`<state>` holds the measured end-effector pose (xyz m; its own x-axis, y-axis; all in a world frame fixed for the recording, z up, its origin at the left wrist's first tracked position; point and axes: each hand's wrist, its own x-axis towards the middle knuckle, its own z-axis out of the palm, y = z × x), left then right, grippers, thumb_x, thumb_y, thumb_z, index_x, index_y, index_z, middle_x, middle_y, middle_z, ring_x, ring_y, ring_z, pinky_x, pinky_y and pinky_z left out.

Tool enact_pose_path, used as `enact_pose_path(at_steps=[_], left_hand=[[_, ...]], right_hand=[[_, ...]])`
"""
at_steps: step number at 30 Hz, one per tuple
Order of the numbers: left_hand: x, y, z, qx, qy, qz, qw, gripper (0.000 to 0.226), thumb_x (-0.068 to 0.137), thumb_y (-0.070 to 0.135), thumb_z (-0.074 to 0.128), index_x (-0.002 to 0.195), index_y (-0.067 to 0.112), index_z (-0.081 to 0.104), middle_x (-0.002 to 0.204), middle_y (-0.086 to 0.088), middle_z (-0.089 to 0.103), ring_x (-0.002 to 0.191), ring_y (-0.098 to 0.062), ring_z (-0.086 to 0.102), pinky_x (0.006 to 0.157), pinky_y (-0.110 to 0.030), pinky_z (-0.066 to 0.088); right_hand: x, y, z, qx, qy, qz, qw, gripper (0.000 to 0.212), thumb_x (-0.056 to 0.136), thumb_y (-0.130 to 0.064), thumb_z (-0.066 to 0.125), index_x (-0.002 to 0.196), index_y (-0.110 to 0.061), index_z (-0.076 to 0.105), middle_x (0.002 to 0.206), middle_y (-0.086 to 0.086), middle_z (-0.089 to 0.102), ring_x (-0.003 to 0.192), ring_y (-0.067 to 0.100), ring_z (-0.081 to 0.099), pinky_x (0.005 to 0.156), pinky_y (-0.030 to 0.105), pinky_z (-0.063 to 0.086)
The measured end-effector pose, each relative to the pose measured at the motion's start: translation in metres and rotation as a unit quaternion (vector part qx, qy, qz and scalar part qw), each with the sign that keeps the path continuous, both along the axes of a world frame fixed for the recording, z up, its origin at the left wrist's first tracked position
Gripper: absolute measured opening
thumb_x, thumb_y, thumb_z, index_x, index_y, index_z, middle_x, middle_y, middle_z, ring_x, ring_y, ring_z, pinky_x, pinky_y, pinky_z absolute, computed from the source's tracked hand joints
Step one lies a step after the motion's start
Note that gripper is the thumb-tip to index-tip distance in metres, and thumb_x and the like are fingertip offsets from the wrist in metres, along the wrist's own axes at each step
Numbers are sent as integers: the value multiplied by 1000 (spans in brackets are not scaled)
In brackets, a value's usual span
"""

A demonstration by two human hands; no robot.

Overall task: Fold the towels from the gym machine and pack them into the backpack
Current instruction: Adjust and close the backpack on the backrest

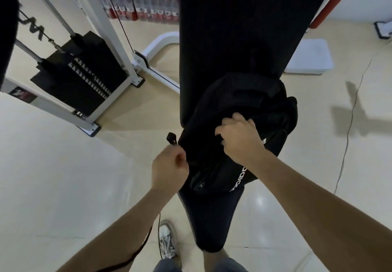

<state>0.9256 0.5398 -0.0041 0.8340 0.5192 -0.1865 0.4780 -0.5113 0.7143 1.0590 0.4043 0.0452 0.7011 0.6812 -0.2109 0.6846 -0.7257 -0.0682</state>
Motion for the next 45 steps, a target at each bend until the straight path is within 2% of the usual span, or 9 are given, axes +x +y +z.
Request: enact_pose_path(at_steps=[5,10,13,16,21,25,34,40,45], left_hand=[[1,-13,-42,0,288,-118,950,18,88,13,47,70,9,52,83,-14,68,84,-34,63,59,-31,38],[12,-8,-83,-82,199,-5,977,45,87,20,57,130,14,45,121,-6,57,110,-32,59,73,-31,56],[19,-9,-52,20,248,-47,967,16,82,28,57,96,20,57,97,0,58,89,-26,61,71,-34,50],[12,-16,-28,8,238,-66,969,22,80,22,58,63,26,44,64,7,52,70,-24,58,59,-27,42],[12,-17,-31,-103,13,41,994,14,79,7,63,87,19,62,84,10,63,74,-3,57,61,-6,38],[-1,-23,-61,-65,136,-85,985,14,89,20,57,94,9,62,91,-9,69,84,-28,65,58,-22,36],[23,-7,-58,-253,135,225,931,13,74,24,56,81,16,63,73,-8,69,68,-32,69,67,-45,59],[14,5,-49,-1,154,32,988,17,86,25,54,82,10,60,72,-6,62,70,-31,59,55,-31,36],[10,24,-8,194,229,-195,934,14,85,14,48,88,8,60,81,-10,65,75,-32,63,56,-31,39]], right_hand=[[-23,-15,2,122,24,46,991,34,56,5,75,77,-21,75,69,-8,60,77,21,56,58,32,43],[-38,-19,27,138,93,46,985,33,61,3,62,84,-18,75,70,-8,59,76,20,56,61,40,53],[-40,-8,41,-29,144,31,989,41,79,-37,59,120,-28,60,97,-8,54,104,19,47,85,39,44],[-37,10,40,-115,108,-12,987,52,78,-67,54,112,-29,64,102,-4,53,112,21,41,92,47,38],[-55,18,30,-47,86,-64,993,23,88,-37,53,91,-16,62,98,0,55,104,23,46,75,39,40],[-59,13,28,-32,76,-110,991,30,94,-31,43,69,-16,38,62,-1,40,68,23,49,58,31,37],[-63,16,18,38,61,-169,983,36,83,-24,50,58,-18,24,52,-3,34,48,19,38,49,26,30],[-70,13,16,60,66,-147,985,25,79,-20,53,62,-18,35,50,-4,36,45,14,35,46,27,37],[-86,16,13,89,90,-115,985,21,78,-17,56,66,-15,40,60,2,45,61,21,48,51,31,43]])
